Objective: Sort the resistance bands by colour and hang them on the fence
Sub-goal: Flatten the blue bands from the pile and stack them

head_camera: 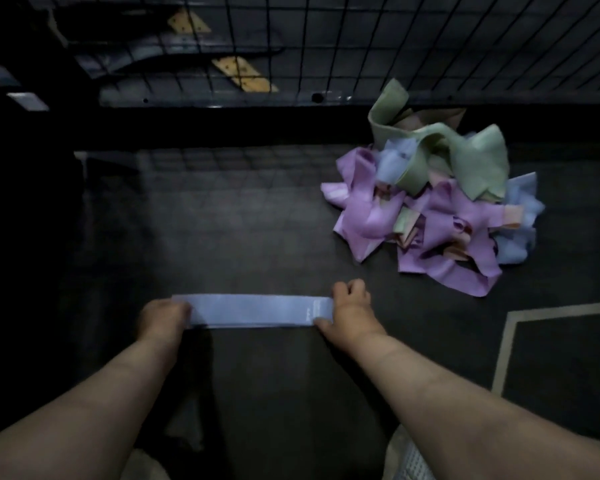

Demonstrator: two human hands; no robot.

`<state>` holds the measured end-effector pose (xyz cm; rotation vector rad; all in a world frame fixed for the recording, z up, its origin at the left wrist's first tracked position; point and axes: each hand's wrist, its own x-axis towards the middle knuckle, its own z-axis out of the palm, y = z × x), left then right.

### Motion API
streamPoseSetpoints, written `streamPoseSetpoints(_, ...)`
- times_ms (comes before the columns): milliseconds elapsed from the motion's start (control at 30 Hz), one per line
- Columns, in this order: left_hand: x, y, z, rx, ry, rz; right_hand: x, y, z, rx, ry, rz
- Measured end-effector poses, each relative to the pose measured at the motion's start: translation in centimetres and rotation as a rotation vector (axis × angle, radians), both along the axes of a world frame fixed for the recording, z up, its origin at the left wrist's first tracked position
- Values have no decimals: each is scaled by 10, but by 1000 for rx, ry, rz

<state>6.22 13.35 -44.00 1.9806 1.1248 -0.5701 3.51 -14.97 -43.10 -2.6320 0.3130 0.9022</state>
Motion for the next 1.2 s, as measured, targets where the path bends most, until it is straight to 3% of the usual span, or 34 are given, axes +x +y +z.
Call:
streamPoseSetpoints(233,-7,5,7,-121,-143,36,11,-4,-1,78,51,-105)
streamPoseSetpoints(400,10,19,7,-334,-107,184,34,-20,5,281,-25,-327)
streamPoseSetpoints(567,14,2,6,-133,-155,-5,54,-29,12,78,-33,-23)
streamPoseSetpoints(667,15,-2,1,-28,-156,-62,90,-50,16,-176,-302,86)
streamPoseSetpoints(733,18,-4,2,87,-107,-147,124,-69,26,-281,-393,37)
streamPoseSetpoints(833,22,-9,8,282,-12,-247,167,-95,43,-251,-260,-35)
streamPoseSetpoints(933,26,-19,16,307,-5,-295,185,-109,51,-322,-16,29)
streamPoseSetpoints(1000,29,-25,19,312,-16,-316,187,-110,53,-365,3,19)
streamPoseSetpoints(1067,32,-32,21,317,-27,-338,183,-110,57,-402,-178,-50)
streamPoseSetpoints(1133,35,-40,25,329,-56,-355,176,-113,63,-427,-496,-108)
streamPoseSetpoints(1200,41,-51,33,323,-108,-377,174,-118,71,-350,-743,-142)
